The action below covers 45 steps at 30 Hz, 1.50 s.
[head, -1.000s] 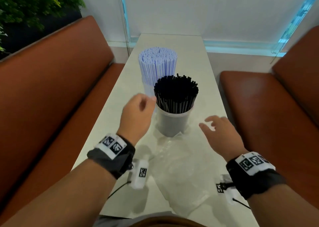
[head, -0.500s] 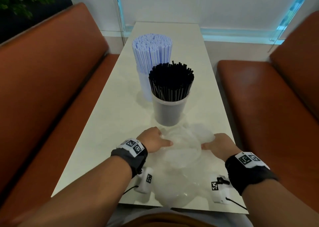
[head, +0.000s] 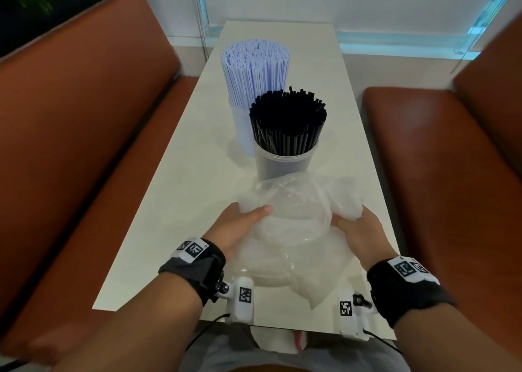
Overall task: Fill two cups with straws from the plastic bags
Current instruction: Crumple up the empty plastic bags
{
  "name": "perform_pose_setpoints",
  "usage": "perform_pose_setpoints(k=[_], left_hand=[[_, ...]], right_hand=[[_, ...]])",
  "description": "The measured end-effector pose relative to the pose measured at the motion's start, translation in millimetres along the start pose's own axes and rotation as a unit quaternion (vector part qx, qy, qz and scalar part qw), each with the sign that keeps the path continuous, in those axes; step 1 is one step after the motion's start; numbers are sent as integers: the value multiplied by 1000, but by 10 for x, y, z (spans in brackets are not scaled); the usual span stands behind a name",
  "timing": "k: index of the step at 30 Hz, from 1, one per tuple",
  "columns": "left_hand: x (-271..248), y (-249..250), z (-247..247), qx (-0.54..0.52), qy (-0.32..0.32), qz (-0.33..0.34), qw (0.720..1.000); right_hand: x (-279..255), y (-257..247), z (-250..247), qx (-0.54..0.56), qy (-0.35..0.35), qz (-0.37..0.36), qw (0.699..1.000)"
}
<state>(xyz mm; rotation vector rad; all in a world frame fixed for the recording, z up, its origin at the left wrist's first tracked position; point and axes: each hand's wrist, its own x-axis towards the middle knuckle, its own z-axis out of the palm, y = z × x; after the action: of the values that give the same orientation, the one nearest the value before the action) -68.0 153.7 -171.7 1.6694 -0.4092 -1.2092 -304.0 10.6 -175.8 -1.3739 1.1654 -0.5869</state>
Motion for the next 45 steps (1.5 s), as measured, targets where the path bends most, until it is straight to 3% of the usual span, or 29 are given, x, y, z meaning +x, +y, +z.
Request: perform_pose_setpoints(k=[5, 8, 11, 15, 18, 21, 23, 27, 30, 33, 36, 38, 41, 45], left_hand=[[0, -88, -151, 42, 47, 47, 997], [-49, -71, -296, -10, -55, 15, 998], [-112, 6, -393, 39, -130, -8, 991], [-118, 34, -461, -5, -133, 30, 991], [-123, 13, -485, -82, -137, 29, 987], [-111, 53, -460, -138, -136, 19, 981], [-88, 89, -443, -149, -115, 21, 982], [-17, 96, -530, -154, -63, 19, 986], [31, 149, -587, -117, -45, 13, 992], [22, 256, -565, -65, -73, 13, 995], [24, 353, -477, 8, -107, 45, 993], [12, 430, -385, 21, -112, 54, 992], [-5, 512, -226, -28, -99, 60, 993], [-24, 431, -146, -174, -95, 57, 978]], right_hand=[[-12, 19, -58, 64, -99, 61, 991], [-23, 13, -92, 69, -79, 54, 993], [-18, -34, -92, 77, -88, 53, 992], [-30, -69, -113, 98, -184, 92, 974], [-28, -109, -70, 81, -156, 105, 979], [-10, -151, -59, -24, -149, 41, 988], [5, -154, -42, -10, -166, 20, 986], [-1, -166, -54, 86, -243, 67, 964], [-15, -260, -118, 157, -282, 146, 935], [20, -369, -57, 56, -294, 196, 934], [-18, -465, 170, -49, -280, 146, 947], [-54, -467, 289, -65, -314, 130, 938], [-126, -457, 407, -48, -378, 140, 914], [-160, -414, 408, -4, -344, 98, 934]])
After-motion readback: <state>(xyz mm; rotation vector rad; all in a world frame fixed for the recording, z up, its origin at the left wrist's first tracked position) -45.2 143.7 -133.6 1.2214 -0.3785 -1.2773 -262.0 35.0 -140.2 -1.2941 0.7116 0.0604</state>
